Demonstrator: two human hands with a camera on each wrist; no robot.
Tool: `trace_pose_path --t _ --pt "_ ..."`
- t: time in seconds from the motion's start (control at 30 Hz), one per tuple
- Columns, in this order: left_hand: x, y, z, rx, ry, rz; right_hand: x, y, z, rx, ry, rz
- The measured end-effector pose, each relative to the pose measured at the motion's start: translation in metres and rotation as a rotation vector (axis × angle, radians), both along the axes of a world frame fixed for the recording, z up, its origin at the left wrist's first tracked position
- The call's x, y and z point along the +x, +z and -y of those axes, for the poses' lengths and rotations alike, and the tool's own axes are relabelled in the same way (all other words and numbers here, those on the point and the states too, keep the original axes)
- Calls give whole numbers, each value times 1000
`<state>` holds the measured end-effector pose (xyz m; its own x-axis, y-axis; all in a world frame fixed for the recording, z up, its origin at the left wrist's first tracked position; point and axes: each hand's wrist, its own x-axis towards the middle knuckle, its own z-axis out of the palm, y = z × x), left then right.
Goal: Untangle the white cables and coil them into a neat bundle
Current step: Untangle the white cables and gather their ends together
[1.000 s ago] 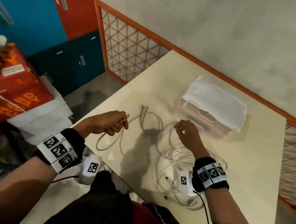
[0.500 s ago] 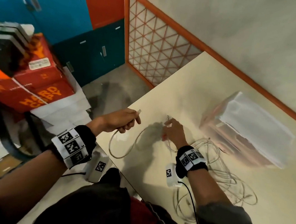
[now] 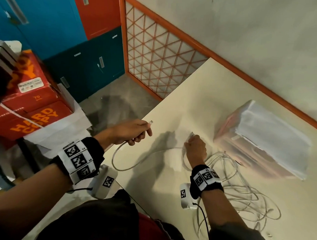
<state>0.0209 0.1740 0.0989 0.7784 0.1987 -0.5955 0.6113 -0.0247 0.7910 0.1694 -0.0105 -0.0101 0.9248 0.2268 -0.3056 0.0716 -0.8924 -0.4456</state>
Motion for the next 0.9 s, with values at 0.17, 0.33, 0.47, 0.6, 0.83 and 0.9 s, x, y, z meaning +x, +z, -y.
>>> trace_pose_path --t 0.17,0.33,0.47,0.6,0.83,0.9 --pt "6 2 8 8 -48 5 13 6 27 243 -126 -29" --pt "9 1 15 117 -200 -182 30 41 48 567 -162 40" --pt "11 4 29 231 -423 -296 26 84 58 802 -35 85" --pt "23 7 57 174 -247 46 6 114 61 865 105 -170" --pt "41 9 110 120 23 446 -33 120 70 835 148 -219" --pt "41 8 122 70 63 493 -35 121 76 839 134 -198"
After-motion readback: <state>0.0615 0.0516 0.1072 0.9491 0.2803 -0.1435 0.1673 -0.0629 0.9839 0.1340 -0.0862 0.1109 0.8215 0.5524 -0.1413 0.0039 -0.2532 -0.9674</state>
